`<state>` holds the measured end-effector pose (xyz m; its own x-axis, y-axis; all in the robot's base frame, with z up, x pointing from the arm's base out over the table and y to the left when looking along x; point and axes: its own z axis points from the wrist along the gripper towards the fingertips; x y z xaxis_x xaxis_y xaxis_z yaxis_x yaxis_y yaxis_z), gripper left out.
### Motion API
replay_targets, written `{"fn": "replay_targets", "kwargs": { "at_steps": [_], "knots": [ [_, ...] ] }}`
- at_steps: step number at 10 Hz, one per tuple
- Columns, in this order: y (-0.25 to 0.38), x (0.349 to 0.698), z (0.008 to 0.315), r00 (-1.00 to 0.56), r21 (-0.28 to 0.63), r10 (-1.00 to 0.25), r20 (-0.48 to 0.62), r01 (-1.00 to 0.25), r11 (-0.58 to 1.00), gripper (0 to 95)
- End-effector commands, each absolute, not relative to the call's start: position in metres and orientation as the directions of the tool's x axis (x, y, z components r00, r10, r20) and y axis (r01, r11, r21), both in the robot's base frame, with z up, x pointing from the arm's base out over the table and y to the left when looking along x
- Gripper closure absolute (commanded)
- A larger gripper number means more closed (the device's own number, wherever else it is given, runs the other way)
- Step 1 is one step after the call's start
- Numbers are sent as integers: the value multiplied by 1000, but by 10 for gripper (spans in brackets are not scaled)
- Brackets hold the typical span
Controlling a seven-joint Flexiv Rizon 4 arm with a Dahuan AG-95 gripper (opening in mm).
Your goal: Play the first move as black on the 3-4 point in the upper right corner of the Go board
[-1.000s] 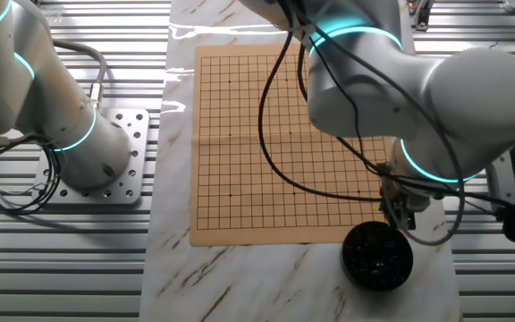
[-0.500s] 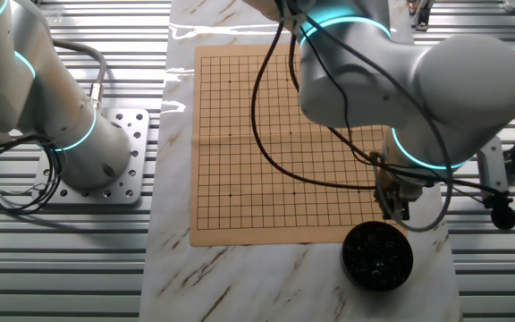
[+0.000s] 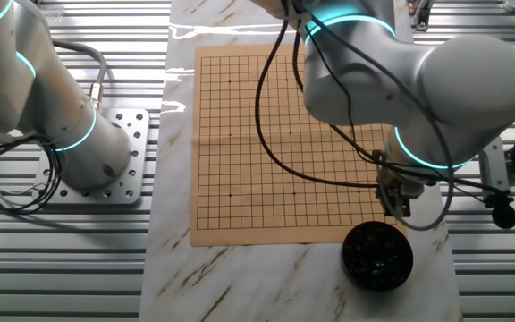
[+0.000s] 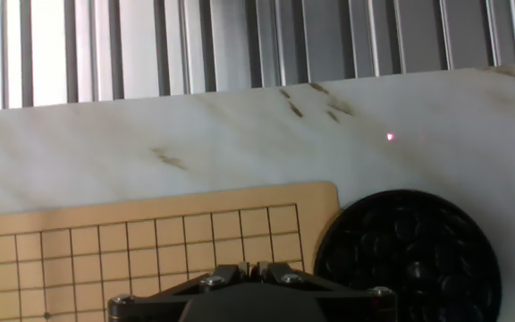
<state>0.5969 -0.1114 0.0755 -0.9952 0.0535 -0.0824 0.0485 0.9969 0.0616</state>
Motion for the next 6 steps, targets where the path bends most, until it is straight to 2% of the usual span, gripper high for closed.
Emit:
{"fn": "replay_targets", "kwargs": {
  "at_steps": [1, 6],
  "knots": [
    [-109, 598, 72, -995, 60, 52, -83, 47, 997, 950],
    [-102, 598, 65, -995, 63, 55, -86, 50, 997, 950]
  ]
}}
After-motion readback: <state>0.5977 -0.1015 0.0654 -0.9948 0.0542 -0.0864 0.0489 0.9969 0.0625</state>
